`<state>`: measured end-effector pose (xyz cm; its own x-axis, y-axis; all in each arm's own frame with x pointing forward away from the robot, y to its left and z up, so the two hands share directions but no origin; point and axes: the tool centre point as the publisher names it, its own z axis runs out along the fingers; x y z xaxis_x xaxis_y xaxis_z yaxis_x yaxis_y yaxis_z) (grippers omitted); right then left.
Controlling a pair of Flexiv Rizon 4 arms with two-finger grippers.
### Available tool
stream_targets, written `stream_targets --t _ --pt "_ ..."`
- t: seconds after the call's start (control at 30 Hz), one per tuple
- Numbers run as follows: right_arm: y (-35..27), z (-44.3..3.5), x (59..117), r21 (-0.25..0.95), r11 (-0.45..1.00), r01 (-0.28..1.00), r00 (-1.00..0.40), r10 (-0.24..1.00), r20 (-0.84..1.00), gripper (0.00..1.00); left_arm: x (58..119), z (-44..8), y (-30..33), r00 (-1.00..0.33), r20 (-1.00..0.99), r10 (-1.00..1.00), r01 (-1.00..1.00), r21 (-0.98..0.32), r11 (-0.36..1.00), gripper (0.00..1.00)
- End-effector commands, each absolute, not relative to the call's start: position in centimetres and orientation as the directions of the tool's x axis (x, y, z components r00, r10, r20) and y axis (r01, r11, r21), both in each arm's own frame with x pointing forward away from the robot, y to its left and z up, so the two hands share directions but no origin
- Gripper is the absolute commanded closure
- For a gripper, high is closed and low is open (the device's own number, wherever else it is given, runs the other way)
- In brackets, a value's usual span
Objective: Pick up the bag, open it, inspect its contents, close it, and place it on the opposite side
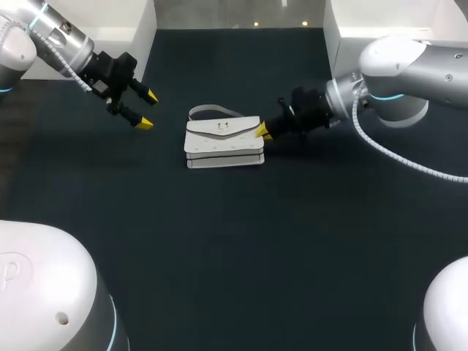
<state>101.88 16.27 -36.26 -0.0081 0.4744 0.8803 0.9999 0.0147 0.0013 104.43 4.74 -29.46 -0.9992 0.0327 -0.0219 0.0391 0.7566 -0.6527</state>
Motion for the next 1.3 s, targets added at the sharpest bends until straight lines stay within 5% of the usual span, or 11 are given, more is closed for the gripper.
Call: stream_targets --t 0.03,0.33,0.47,0.5,0.53,0.83,1.3 --pt "16.5 -36.5 102.0 0.001 0.008 1.000 -0.005 0.474 0.880 1.00 104.6 -29.6 4.8 -0.999 -0.022 0.034 0.040 -0.655 0.754 0.00" --pt "16.6 -37.3 101.8 -0.015 -0.006 1.000 0.016 0.466 0.884 0.98 104.6 -29.6 4.8 -0.999 -0.022 0.034 0.040 -0.655 0.754 0.00" --pt "16.4 -37.3 101.7 -0.020 -0.011 1.000 0.023 0.461 0.887 0.55 104.6 -29.6 4.8 -0.999 -0.022 0.034 0.040 -0.655 0.754 0.00" --pt "16.3 -37.2 101.6 -0.020 -0.015 1.000 0.025 0.461 0.887 0.15 104.6 -29.6 4.8 -0.999 -0.022 0.034 0.040 -0.655 0.754 0.00" --pt "16.0 -37.0 101.6 -0.019 -0.019 1.000 0.026 0.462 0.887 0.00 104.6 -29.6 4.8 -0.999 -0.022 0.034 0.040 -0.655 0.754 0.00" --pt "13.7 -32.8 99.8 0.059 -0.035 0.998 -0.027 0.592 0.805 0.00 104.6 -29.6 4.8 -0.999 -0.022 0.034 0.040 -0.655 0.754 0.00" --pt "12.9 -26.4 96.8 0.284 0.213 0.935 -0.319 0.858 0.404 0.00 104.6 -29.6 4.8 -0.999 -0.022 0.034 0.040 -0.655 0.754 0.00"
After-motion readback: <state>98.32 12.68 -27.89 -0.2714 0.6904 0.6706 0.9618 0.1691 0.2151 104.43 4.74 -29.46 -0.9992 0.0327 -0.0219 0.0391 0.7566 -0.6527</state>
